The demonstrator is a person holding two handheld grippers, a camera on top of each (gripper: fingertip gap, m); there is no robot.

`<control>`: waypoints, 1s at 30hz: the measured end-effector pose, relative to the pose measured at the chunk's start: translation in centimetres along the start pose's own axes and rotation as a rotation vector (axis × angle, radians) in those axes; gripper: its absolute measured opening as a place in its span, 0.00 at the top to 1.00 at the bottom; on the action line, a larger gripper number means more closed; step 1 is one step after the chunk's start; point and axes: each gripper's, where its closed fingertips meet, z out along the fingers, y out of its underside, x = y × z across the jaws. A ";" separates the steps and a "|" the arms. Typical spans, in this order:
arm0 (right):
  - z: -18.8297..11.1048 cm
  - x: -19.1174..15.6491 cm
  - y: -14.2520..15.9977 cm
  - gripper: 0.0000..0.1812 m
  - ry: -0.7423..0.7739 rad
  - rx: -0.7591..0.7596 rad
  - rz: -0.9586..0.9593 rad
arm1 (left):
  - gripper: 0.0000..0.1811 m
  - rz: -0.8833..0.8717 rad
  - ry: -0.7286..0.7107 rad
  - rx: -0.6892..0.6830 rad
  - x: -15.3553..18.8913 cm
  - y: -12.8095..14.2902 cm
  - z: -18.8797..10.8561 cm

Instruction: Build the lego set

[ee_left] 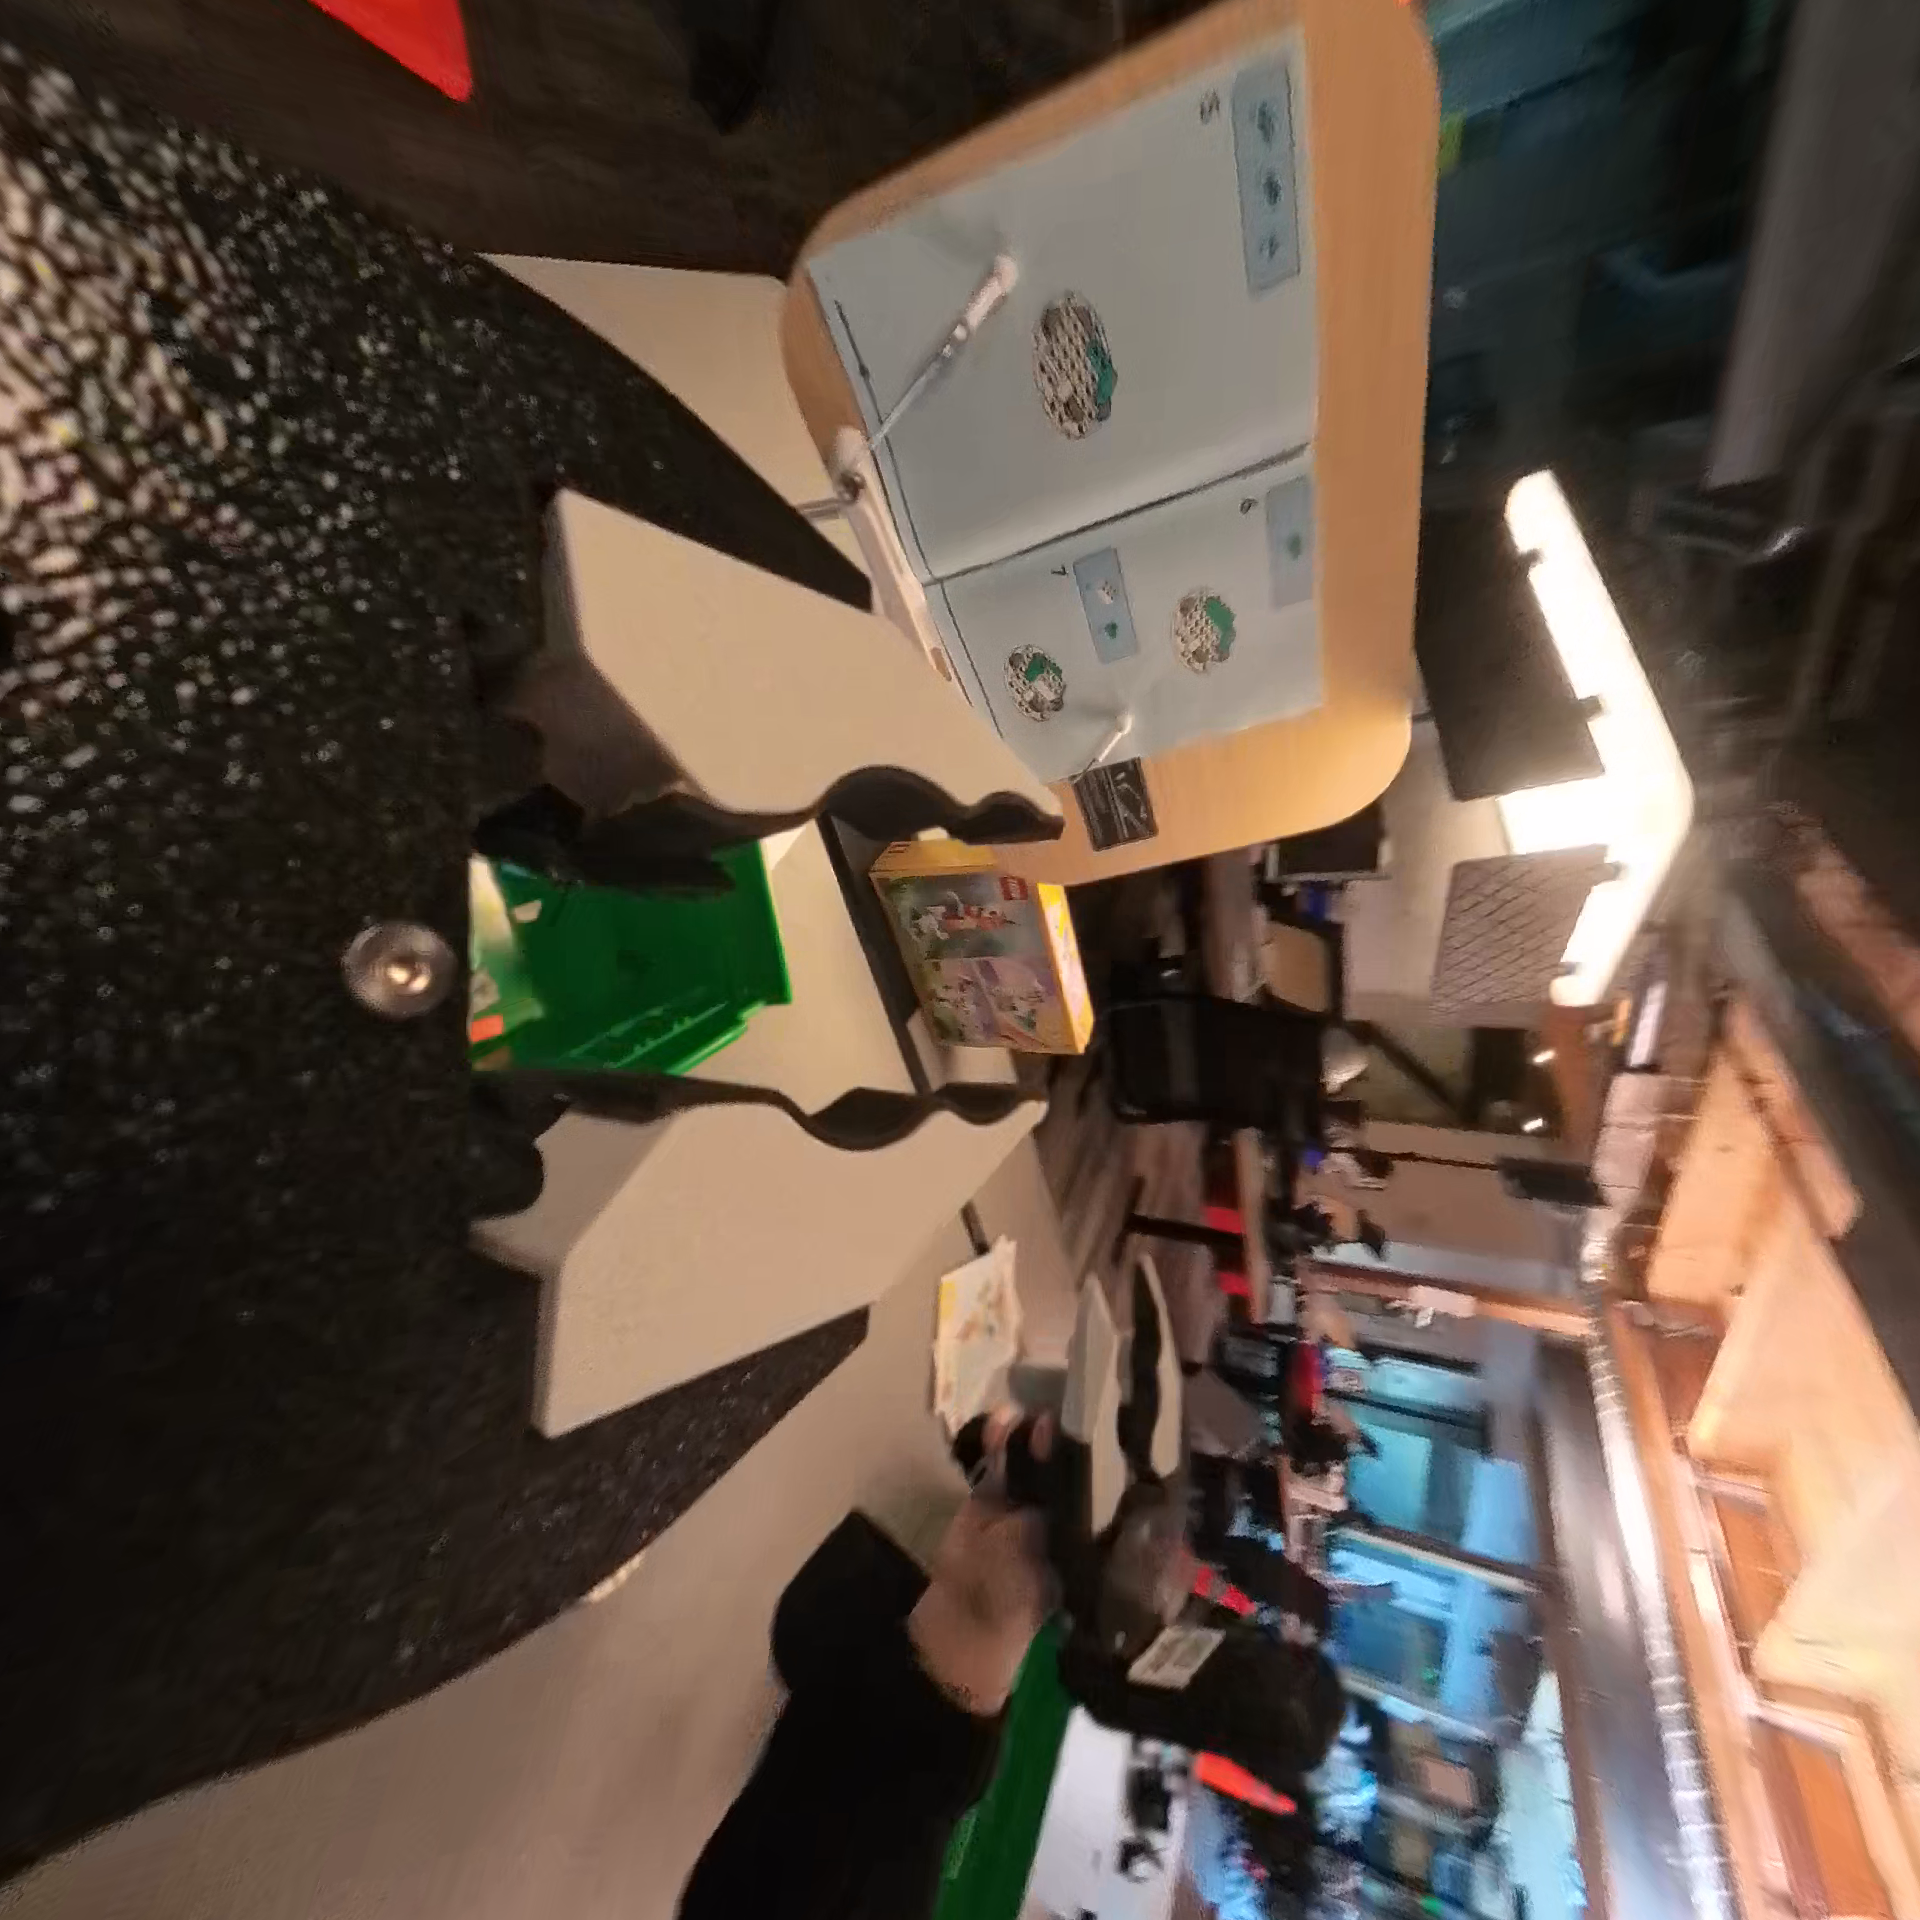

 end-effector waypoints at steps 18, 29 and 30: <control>-18.4 -11.5 19.1 0.60 -0.299 -0.424 0.149 | 0.74 -0.157 -0.163 0.087 15.1 12.2 -7.0; -17.7 -13.8 22.4 0.61 -0.416 -0.609 0.148 | 0.75 -0.165 -0.242 0.042 15.1 14.1 -9.0; -17.6 -14.0 22.4 0.61 -0.424 -0.612 0.141 | 0.75 -0.167 -0.247 0.042 14.9 14.1 -9.1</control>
